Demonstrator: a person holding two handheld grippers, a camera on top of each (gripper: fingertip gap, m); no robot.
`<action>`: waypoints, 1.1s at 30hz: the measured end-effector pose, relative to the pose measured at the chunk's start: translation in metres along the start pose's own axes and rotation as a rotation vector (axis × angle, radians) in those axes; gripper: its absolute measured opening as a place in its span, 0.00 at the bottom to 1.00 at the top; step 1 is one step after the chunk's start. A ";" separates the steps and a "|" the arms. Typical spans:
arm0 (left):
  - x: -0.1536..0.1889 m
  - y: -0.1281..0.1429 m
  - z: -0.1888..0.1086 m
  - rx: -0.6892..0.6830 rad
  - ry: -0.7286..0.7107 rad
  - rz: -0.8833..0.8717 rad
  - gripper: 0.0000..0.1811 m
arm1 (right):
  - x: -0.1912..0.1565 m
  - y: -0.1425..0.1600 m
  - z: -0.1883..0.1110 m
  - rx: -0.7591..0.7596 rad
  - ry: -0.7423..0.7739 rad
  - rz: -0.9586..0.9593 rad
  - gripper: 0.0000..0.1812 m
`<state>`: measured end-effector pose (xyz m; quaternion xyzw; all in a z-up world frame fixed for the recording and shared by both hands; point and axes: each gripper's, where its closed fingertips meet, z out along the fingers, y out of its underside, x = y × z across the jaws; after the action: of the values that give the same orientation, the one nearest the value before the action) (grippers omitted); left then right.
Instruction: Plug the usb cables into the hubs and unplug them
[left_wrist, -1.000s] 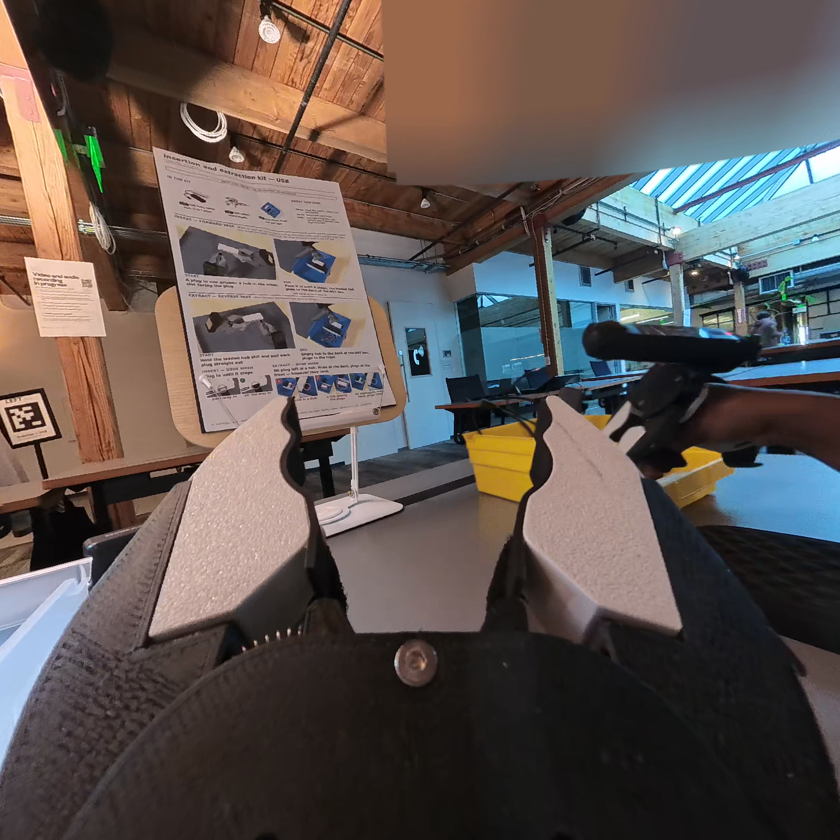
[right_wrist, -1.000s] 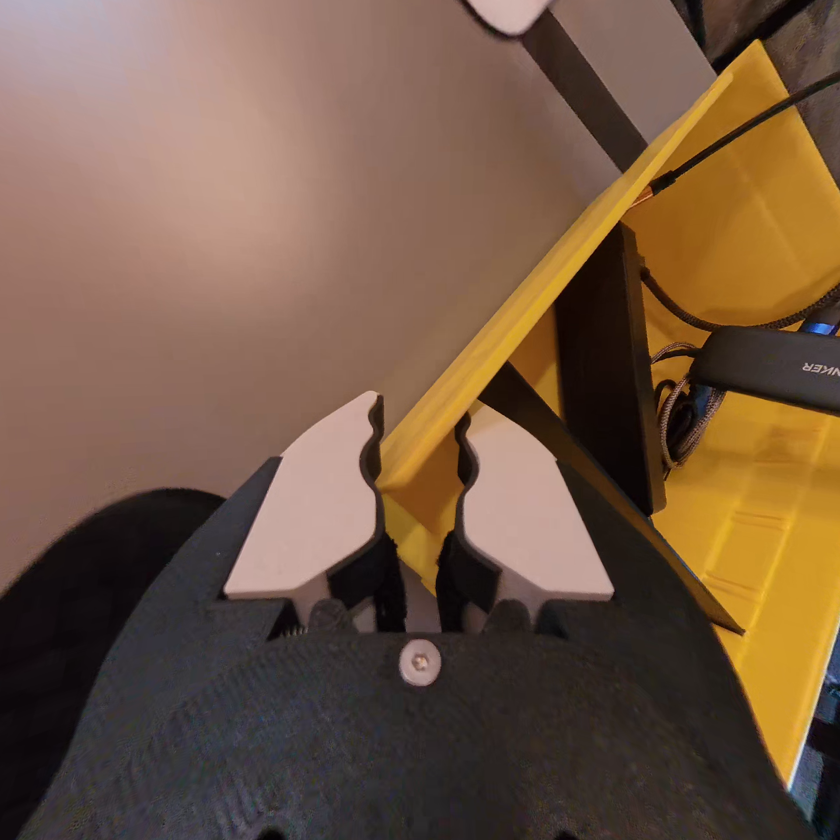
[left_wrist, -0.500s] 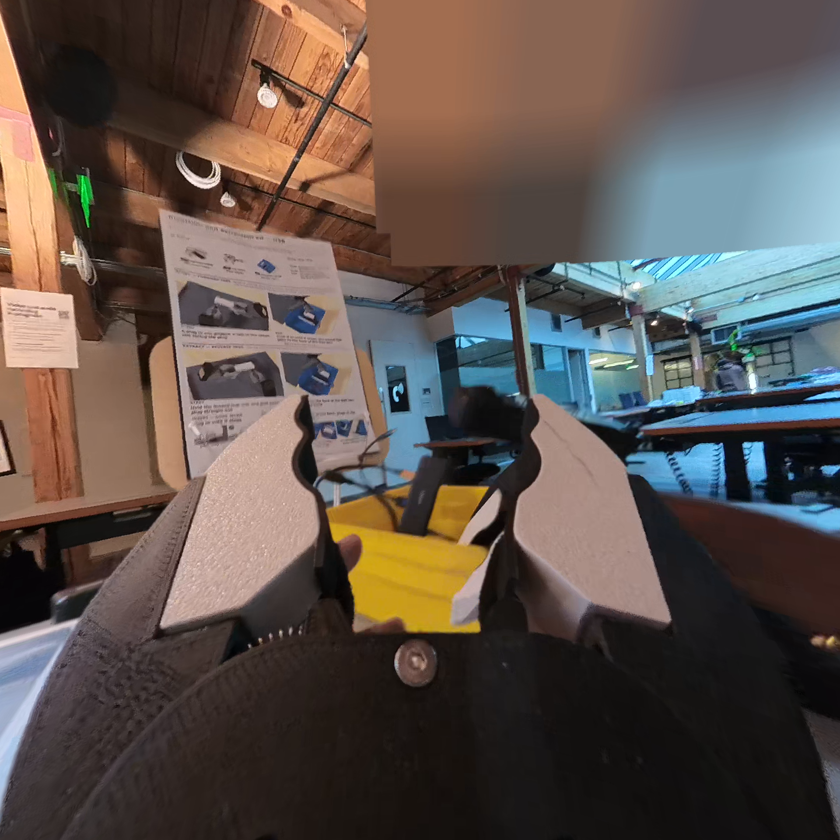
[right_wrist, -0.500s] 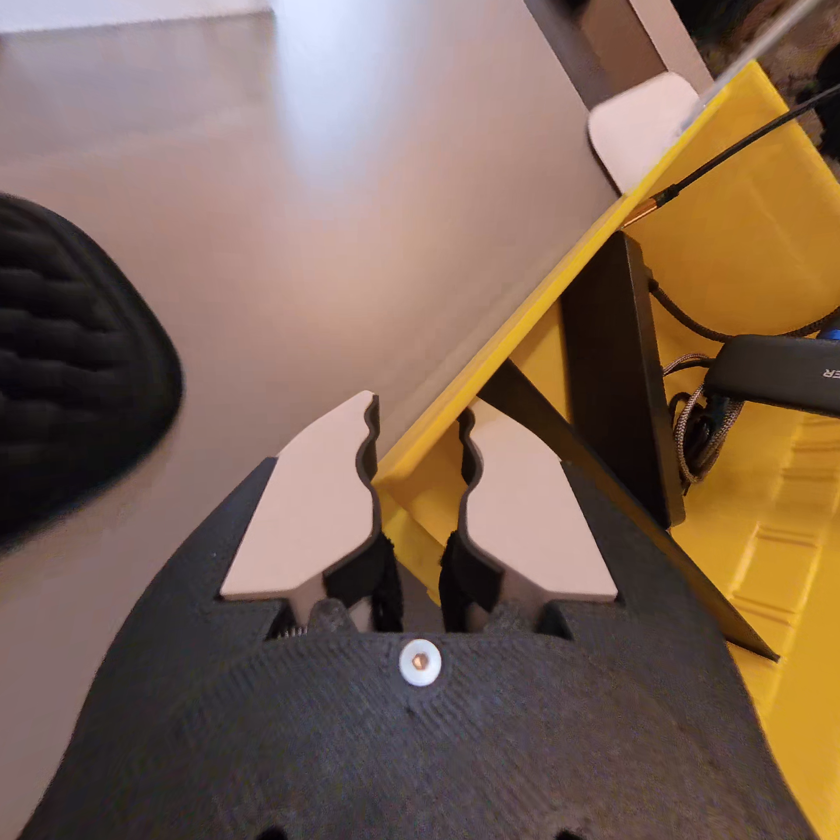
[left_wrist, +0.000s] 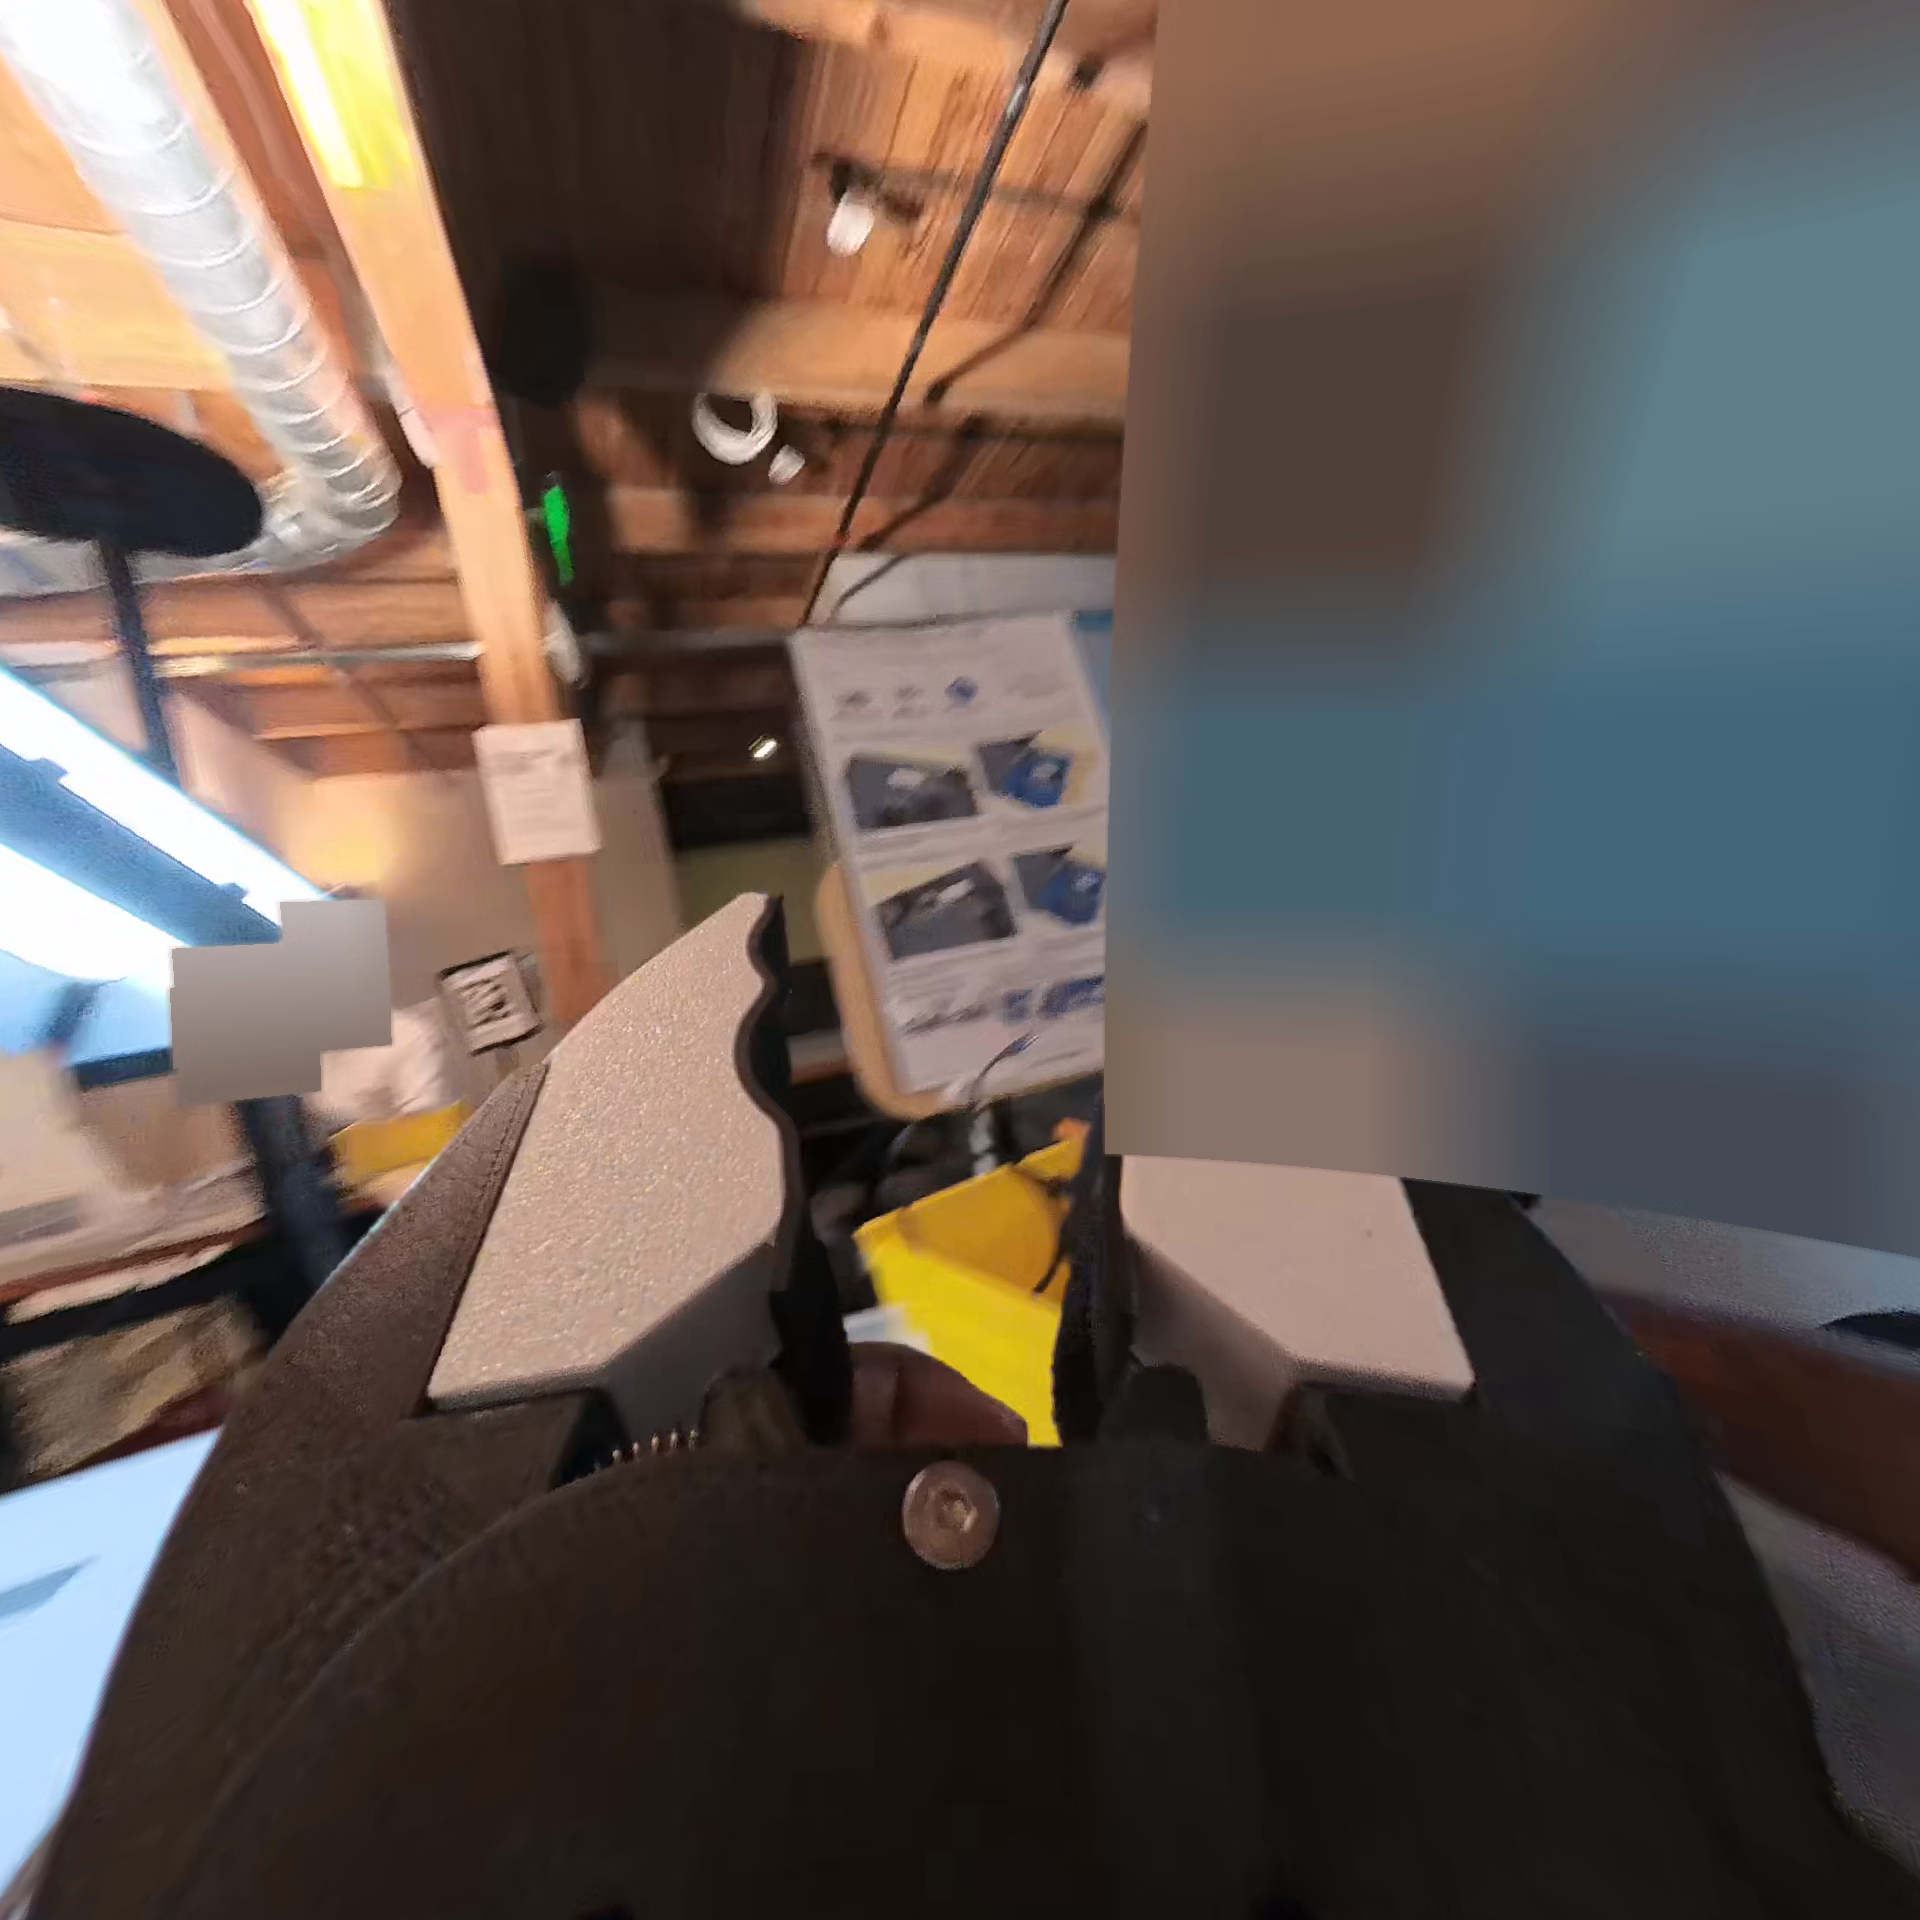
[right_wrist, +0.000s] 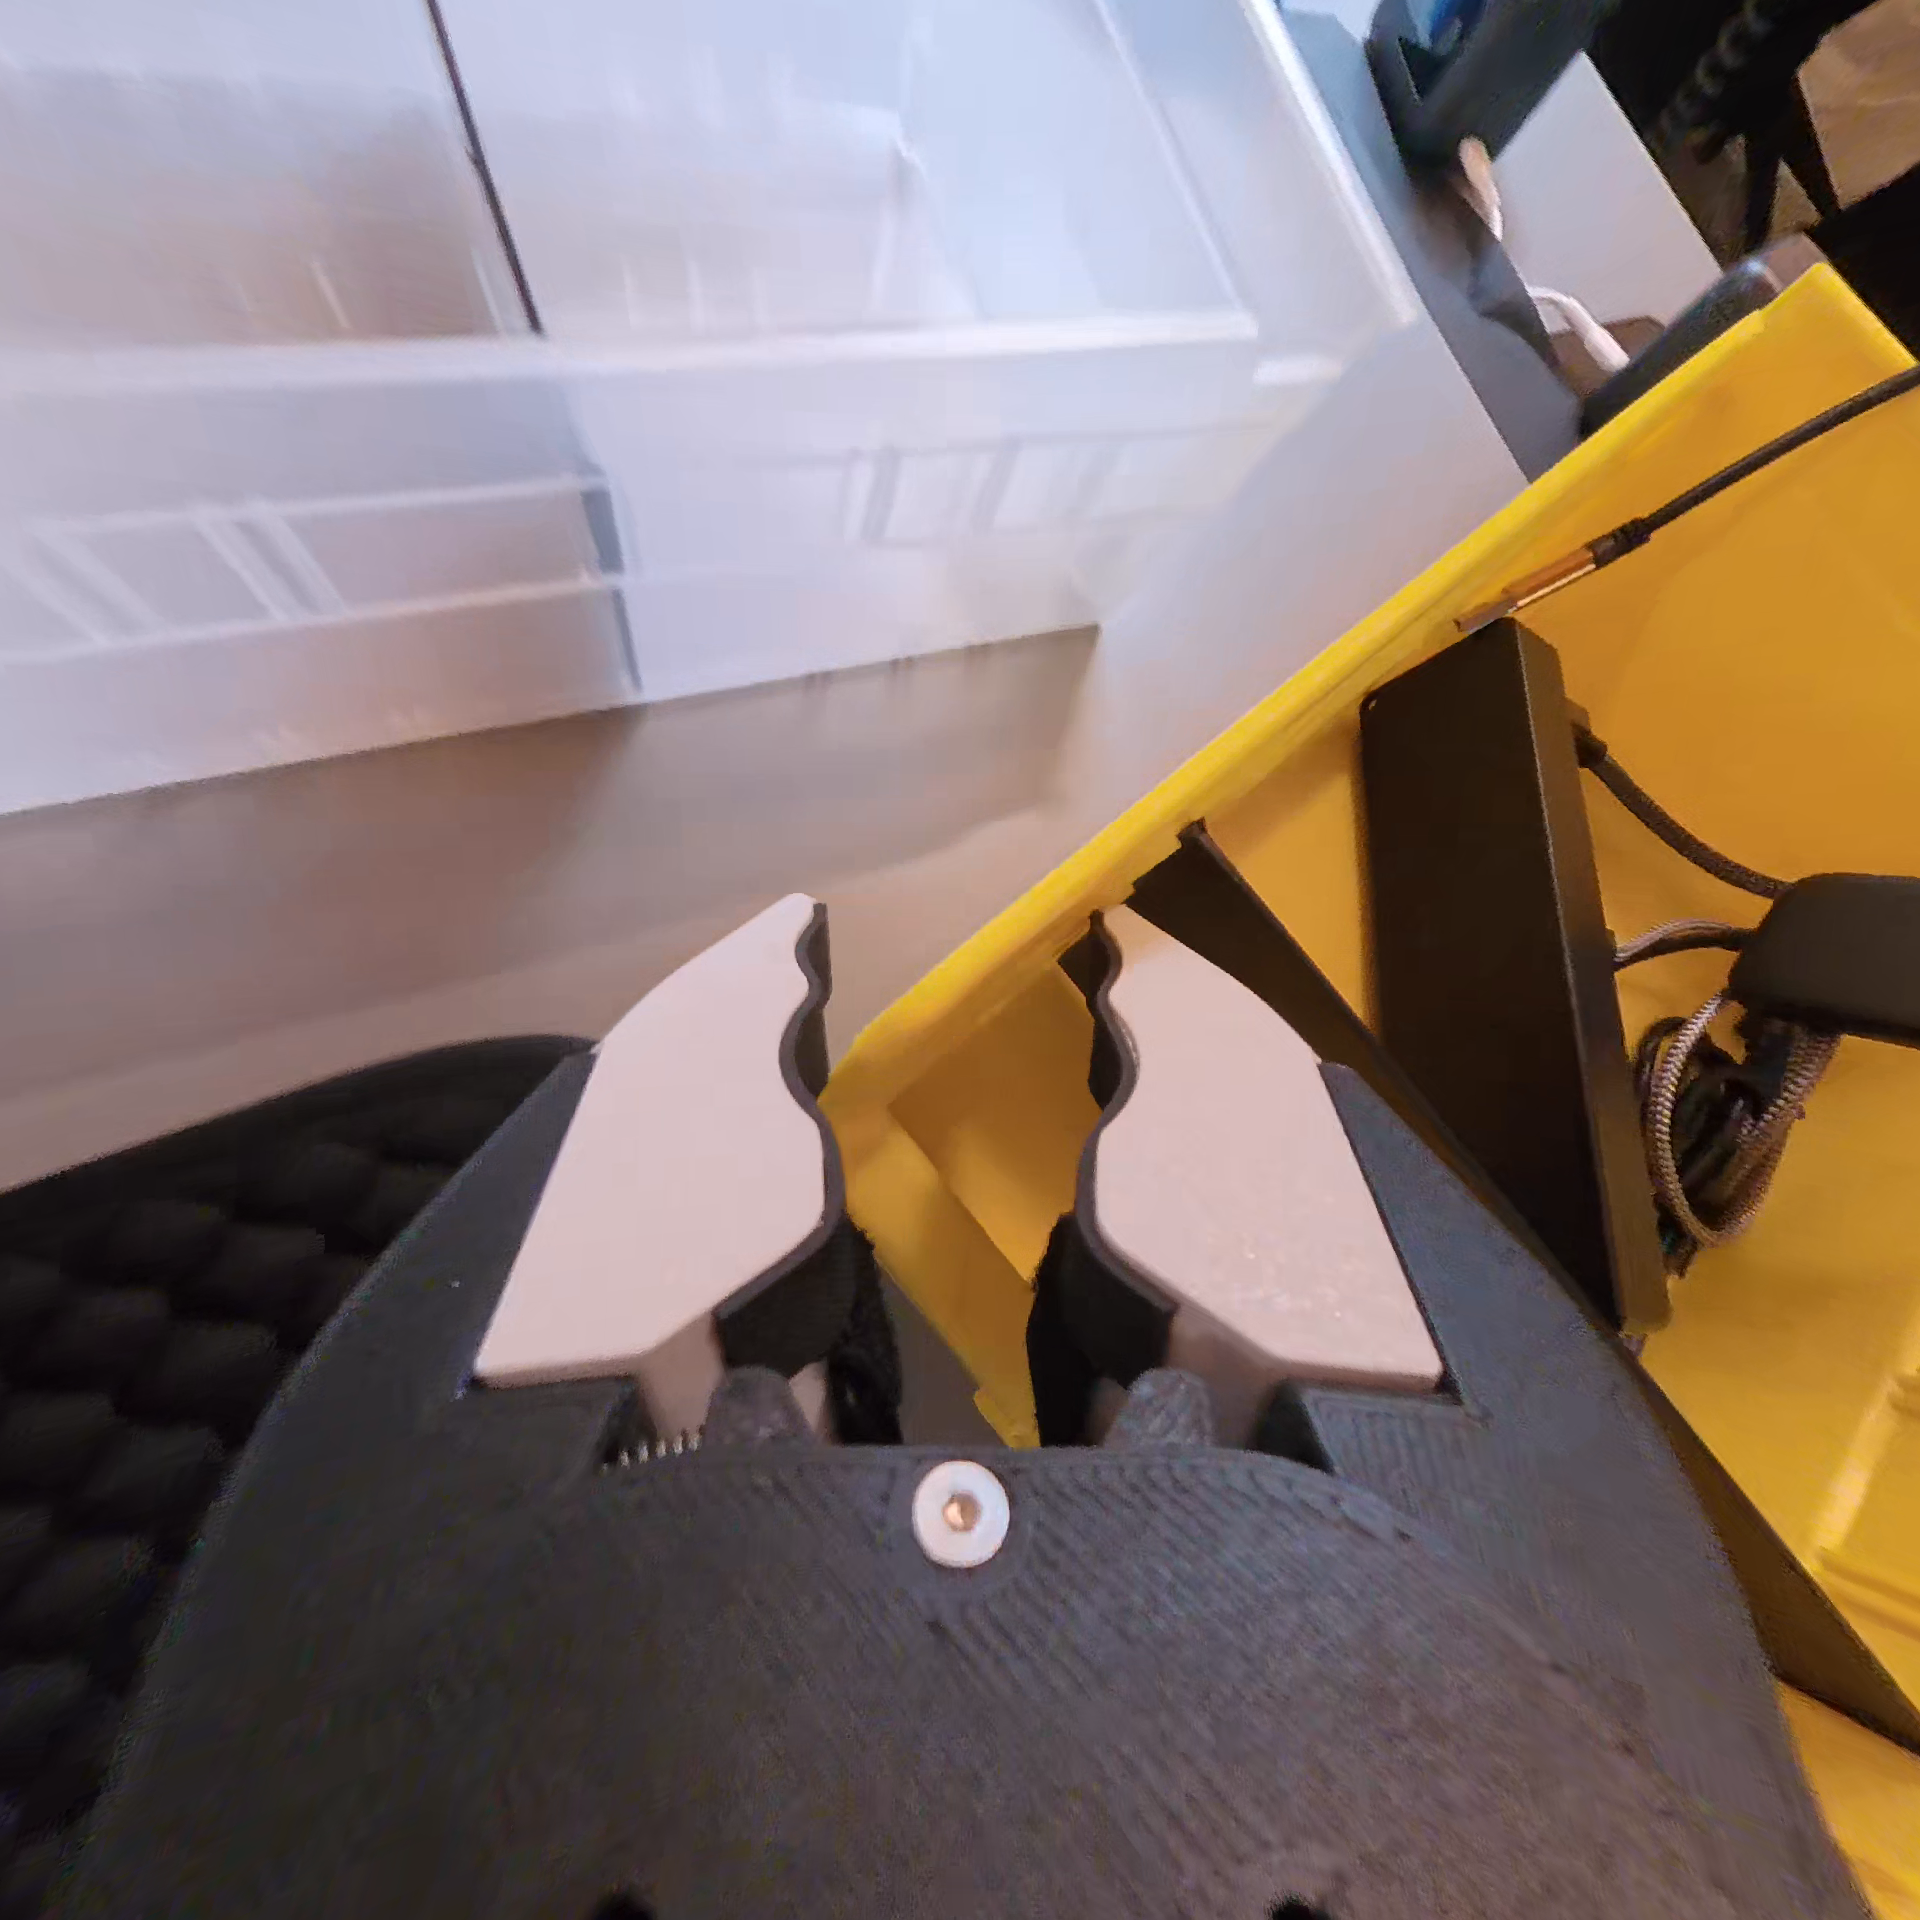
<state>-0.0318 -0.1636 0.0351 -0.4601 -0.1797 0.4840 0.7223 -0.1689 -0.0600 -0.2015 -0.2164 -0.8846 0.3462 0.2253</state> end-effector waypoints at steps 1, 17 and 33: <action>-0.017 0.007 -0.007 -0.064 -0.051 0.036 0.34 | -0.004 -0.004 0.003 0.018 -0.021 -0.001 0.28; -0.148 0.179 -0.141 -0.758 -0.315 -0.186 0.27 | -0.118 -0.068 -0.073 0.620 -0.198 -0.062 0.43; -0.126 0.202 -0.148 -1.094 -0.217 0.007 0.05 | -0.136 -0.036 -0.019 0.253 -0.237 0.069 0.33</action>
<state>-0.0937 -0.3238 -0.1865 -0.7161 -0.4764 0.3673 0.3541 -0.0577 -0.1478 -0.1971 -0.1742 -0.8464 0.4854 0.1330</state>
